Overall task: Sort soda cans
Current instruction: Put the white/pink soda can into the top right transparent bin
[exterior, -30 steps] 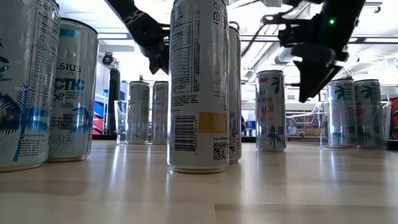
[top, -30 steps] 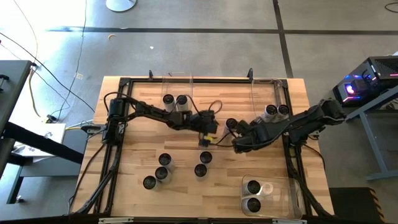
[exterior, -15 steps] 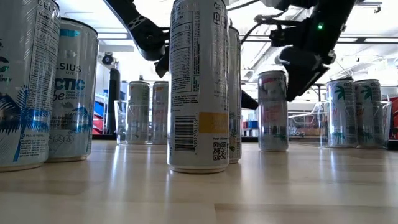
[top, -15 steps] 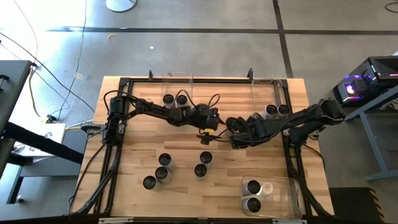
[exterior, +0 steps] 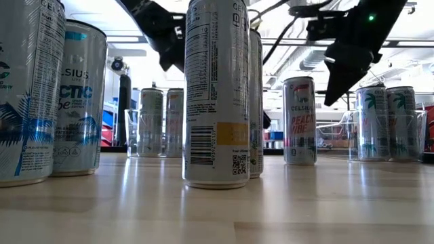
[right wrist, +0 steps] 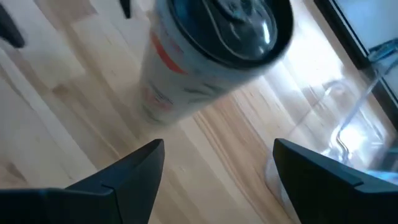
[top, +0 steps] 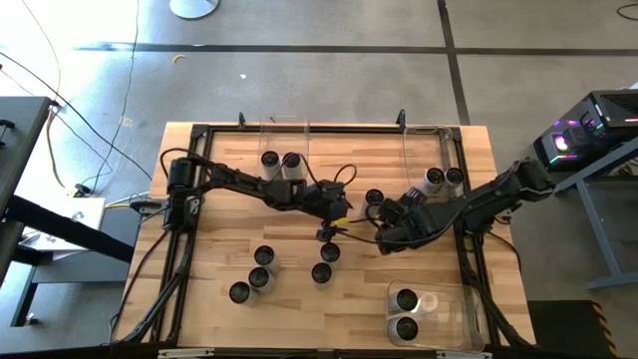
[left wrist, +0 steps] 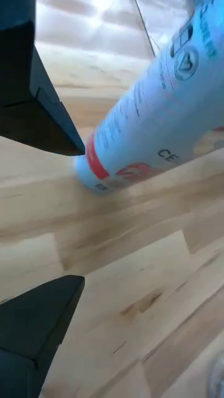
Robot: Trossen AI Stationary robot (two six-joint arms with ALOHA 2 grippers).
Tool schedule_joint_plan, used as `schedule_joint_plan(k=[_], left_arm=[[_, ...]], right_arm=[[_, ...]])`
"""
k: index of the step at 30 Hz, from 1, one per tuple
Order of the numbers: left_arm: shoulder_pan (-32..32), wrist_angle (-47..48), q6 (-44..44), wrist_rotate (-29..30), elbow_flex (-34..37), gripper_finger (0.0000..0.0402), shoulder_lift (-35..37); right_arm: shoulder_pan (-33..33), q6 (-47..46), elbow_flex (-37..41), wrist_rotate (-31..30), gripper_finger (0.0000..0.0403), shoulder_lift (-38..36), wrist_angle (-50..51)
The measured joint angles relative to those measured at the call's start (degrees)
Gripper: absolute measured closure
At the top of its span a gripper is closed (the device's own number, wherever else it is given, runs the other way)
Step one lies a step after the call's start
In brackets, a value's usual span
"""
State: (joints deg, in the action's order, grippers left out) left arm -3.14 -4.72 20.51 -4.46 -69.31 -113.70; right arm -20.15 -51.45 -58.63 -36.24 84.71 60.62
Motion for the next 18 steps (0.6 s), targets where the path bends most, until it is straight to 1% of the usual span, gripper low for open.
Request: schedule_joint_plan(k=[4, 7, 9, 11, 15, 18], left_arm=[[-0.64, 1.79, -0.6, 1.14, 0.02, 0.0078, 1.38], [-0.96, 0.64, -1.9, -0.84, 0.06, 0.0078, 1.82], [-0.67, -0.83, -2.5, -1.21, 0.06, 0.0078, 1.87], [-0.22, -0.93, -3.01, -0.65, 0.25, 0.0078, 1.9], [-0.28, -2.86, -4.37, -0.33, 0.28, 0.0078, 1.61], [-0.22, -3.99, -5.73, -0.44, 0.23, 0.0078, 1.76]], right_arm=[[-0.1, 0.82, 0.0, -0.42, 0.0107, -0.09, 0.91], [-1.22, 4.07, 0.0, -0.09, 0.0107, -1.17, 0.97], [-2.64, 4.91, 0.0, -1.17, 0.0107, -2.47, 1.29], [-4.24, 3.55, 0.39, -2.78, 0.0107, -4.88, 1.83], [-7.77, -2.65, 5.96, -5.76, 0.0107, -11.4, 0.23], [-10.61, -6.64, 12.52, -9.66, 0.0107, -17.46, -5.08]])
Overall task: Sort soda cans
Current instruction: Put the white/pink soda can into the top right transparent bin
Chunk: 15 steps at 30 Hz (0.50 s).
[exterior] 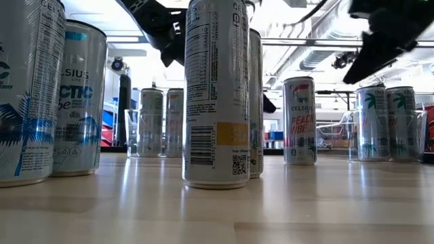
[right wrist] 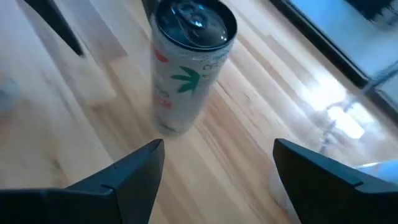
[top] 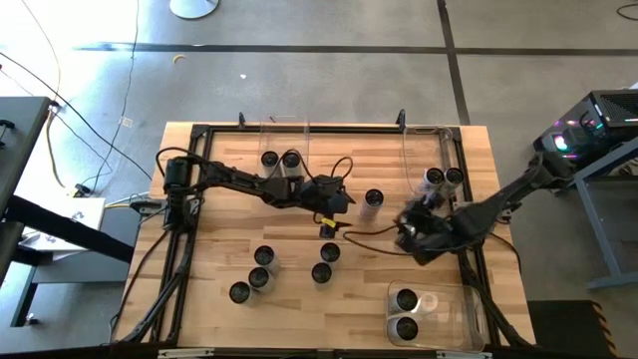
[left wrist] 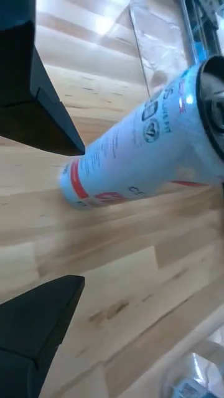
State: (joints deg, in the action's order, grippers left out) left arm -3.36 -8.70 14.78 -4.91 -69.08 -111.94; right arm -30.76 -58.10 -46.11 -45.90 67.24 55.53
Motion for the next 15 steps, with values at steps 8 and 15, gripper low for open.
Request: schedule_joint_plan(k=[8, 15], left_arm=[[-0.06, -1.97, -1.6, -0.06, 0.0, 0.0078, 1.56], [0.11, 1.5, -3.79, 3.13, 0.03, 0.0078, 5.53]], right_arm=[[0.17, 0.48, 17.25, -3.39, 0.0107, -9.95, -24.55], [3.38, 8.64, 18.94, -3.44, 0.0107, -10.47, -31.23]])
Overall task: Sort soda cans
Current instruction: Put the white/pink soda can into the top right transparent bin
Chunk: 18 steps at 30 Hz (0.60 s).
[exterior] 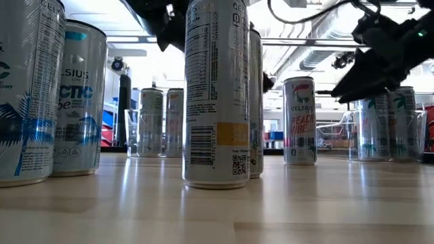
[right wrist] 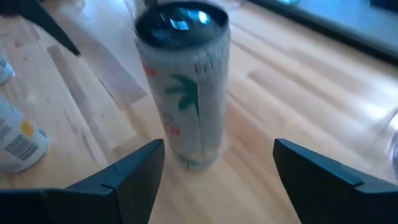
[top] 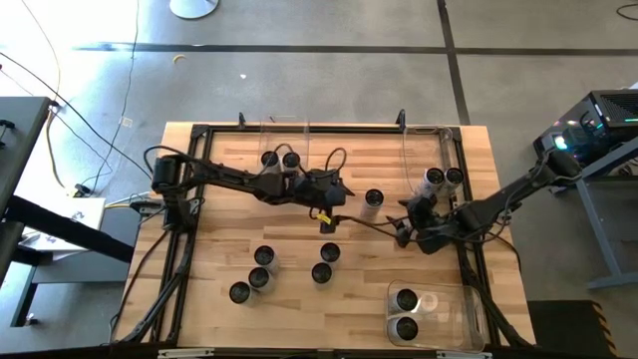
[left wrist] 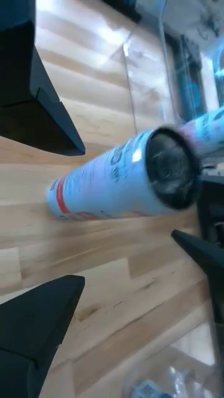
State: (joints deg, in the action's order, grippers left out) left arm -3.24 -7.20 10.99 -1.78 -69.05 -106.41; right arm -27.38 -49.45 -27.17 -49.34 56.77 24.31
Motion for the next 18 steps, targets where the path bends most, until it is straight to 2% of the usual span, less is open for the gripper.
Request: schedule_joint_plan(k=[3, 6, 11, 14, 18], left_arm=[[0.64, 0.82, -0.85, 0.22, -0.01, 0.0078, 3.5], [1.85, 3.96, -1.96, 1.51, -0.03, 0.0078, 7.92], [4.06, 12.33, -1.53, 8.69, -0.12, 0.0078, 15.47], [4.79, 18.59, -1.93, 14.59, -0.12, 0.0078, 18.91], [5.72, 25.9, -4.52, 21.79, -0.1, 0.0078, 22.42]], right_arm=[[0.74, 7.91, -2.74, 0.45, 0.0107, -0.33, -0.5], [2.12, 16.63, -6.33, 3.52, 0.0107, -0.3, -1.11], [7.1, 25.56, -11.21, 7.8, 0.0107, -0.04, -1.19], [11.78, 29.84, -13.5, 14.19, 0.0107, -0.04, -1.08], [18.48, 33.25, -15.67, 26.98, 0.0099, 0.22, -1.31]])
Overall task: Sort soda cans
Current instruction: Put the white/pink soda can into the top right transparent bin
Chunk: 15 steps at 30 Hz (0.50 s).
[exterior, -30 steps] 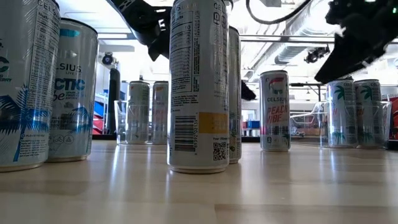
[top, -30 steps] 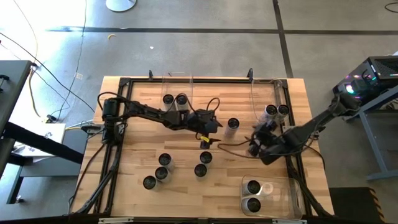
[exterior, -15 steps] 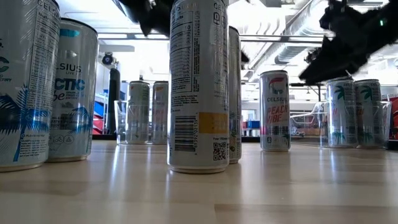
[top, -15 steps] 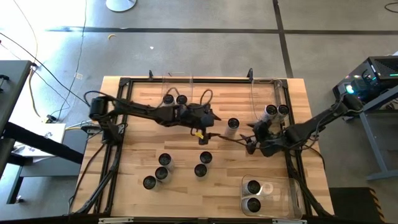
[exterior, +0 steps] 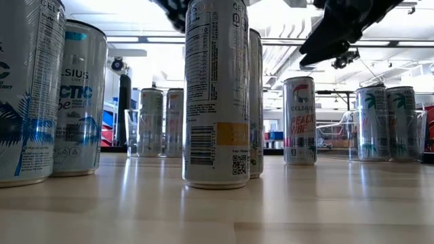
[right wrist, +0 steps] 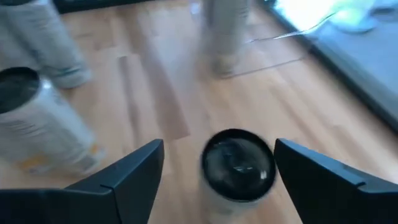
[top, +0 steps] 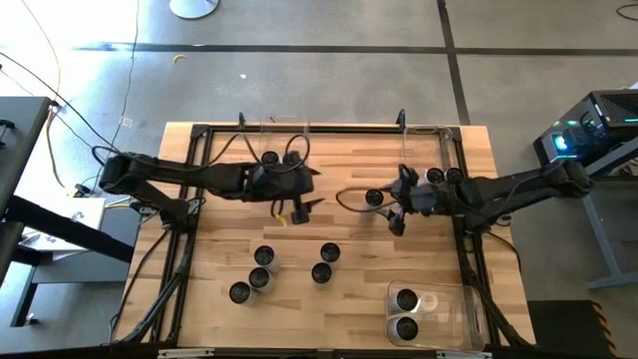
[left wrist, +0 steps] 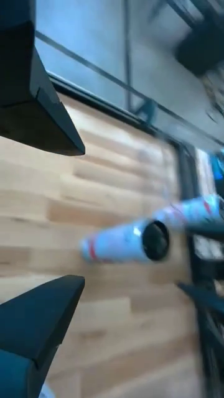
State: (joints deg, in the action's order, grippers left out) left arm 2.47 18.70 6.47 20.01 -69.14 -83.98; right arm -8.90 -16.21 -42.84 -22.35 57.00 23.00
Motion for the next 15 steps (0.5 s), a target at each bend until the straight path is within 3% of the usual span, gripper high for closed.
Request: schedule_joint_plan(k=[6, 9, 15], left_arm=[[2.79, 6.81, -6.04, 7.1, 0.0, 0.0078, 1.99], [4.95, 9.24, -8.03, 12.41, 0.0, 0.0078, 1.99], [8.93, 14.49, -13.33, 22.42, 0.0, 0.0078, 1.99]], right_arm=[[8.71, 3.49, -0.6, 19.33, 0.0064, 1.69, -0.63], [11.17, 7.35, -0.6, 20.63, 0.0057, 3.04, -1.04], [12.7, 15.14, -0.6, 16.95, 0.0056, 5.75, -1.34]])
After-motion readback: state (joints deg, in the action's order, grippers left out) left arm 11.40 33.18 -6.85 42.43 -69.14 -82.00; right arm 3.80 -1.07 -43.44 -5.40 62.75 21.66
